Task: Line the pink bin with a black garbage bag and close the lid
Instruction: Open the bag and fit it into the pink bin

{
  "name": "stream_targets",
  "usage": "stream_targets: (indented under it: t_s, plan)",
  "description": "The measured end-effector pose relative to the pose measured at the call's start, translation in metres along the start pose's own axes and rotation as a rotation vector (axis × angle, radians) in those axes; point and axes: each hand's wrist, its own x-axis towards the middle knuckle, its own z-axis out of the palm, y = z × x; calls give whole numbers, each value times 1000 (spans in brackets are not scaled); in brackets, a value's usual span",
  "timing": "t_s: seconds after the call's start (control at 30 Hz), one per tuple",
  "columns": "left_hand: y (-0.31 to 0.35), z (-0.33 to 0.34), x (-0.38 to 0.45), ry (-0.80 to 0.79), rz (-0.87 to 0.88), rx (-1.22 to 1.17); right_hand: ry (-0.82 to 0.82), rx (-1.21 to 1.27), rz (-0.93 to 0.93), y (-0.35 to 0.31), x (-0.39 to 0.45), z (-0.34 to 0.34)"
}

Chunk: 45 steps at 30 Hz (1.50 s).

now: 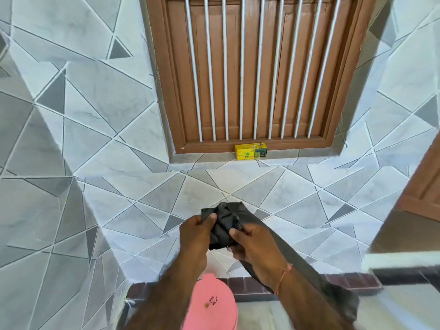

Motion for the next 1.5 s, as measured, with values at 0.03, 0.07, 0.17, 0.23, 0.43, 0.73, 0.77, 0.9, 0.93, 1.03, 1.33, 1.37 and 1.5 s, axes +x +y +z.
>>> stream_targets:
  t_s: [0.03,0.07,0.17,0.23,0.43,0.73,0.77,0.9,0.93,1.03,1.33,1.37,1.5]
  plan:
    - [-4,-5,-4,-14,-45,-36,70,-7,14,0,-8,4]
    - [-9,-10,-5,-25,-93,-62,128,-11,25,-1,-13,5]
    - [-22,-18,-14,-34,-109,83,213,-23,27,-6,-27,2]
    - [-19,-20,-28,85,163,331,256,-102,1,-11,-32,1]
    - [13,-20,-75,-364,570,682,277,-306,-106,-26,-33,-5]
    - [14,7,-78,-175,273,75,-30,-17,-92,-40,-52,-35]
    - [15,9,-80,-185,233,6,-68,-51,-129,-37,-53,-38]
    - [13,12,-82,-211,171,-35,-197,26,-177,-33,-56,-47]
    - [12,13,-83,-231,171,1,-233,72,-161,-34,-56,-49]
    - [12,15,-86,-237,234,180,-194,184,-117,-37,-53,-49]
    - [14,22,-94,-196,442,367,3,78,-125,-35,-46,-45]
    - [14,23,-93,-170,451,371,1,88,-130,-35,-46,-45]
    - [12,24,-87,-35,459,333,41,100,-136,-34,-45,-42]
